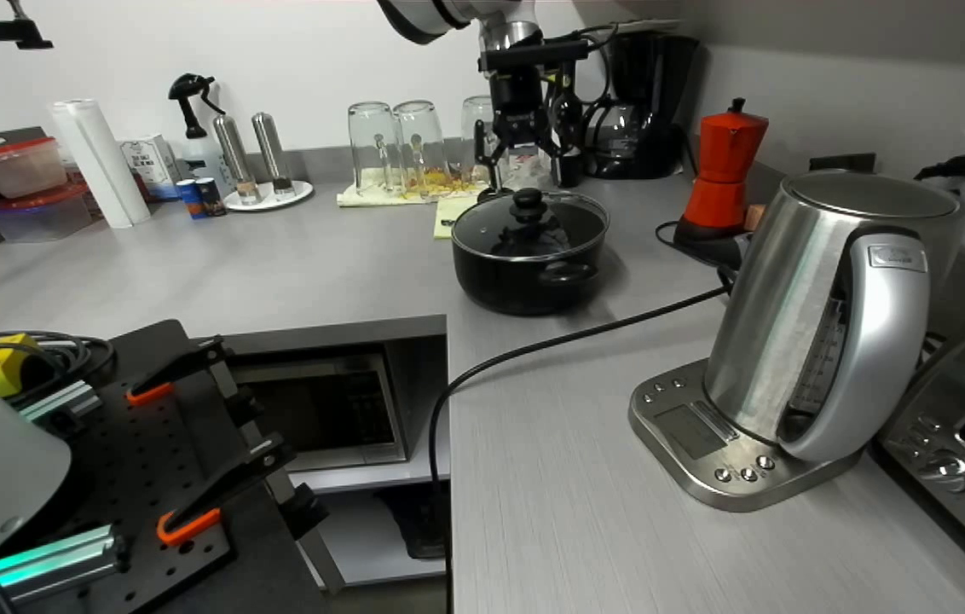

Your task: Put the lid on the pot

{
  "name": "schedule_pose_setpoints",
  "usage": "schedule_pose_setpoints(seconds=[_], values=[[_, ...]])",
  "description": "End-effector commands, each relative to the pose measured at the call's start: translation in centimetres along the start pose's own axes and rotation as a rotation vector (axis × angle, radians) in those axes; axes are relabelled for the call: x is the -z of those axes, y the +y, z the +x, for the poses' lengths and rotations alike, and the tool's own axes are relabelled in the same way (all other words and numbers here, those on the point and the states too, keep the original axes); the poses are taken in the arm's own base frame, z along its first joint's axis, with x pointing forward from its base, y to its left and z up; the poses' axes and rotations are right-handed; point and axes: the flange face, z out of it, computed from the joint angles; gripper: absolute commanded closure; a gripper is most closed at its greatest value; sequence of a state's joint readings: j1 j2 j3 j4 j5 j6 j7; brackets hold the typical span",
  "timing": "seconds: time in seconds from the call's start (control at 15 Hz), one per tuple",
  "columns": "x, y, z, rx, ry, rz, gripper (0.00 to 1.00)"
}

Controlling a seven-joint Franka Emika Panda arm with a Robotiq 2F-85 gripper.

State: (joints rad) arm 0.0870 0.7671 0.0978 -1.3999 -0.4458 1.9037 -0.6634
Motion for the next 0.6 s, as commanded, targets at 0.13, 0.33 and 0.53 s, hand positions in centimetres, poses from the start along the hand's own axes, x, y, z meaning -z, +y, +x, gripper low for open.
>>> schedule_pose_setpoints(seconds=[0.13,0.33,0.53], values=[[0.05,0.28,0.01,0.010,0.014,0.041,0.00],[-0.18,0.36,-0.09,0.007,0.019,0.049,0.00],[-0.68,0.40,-0.18,0.006,0.022,0.061,0.00]])
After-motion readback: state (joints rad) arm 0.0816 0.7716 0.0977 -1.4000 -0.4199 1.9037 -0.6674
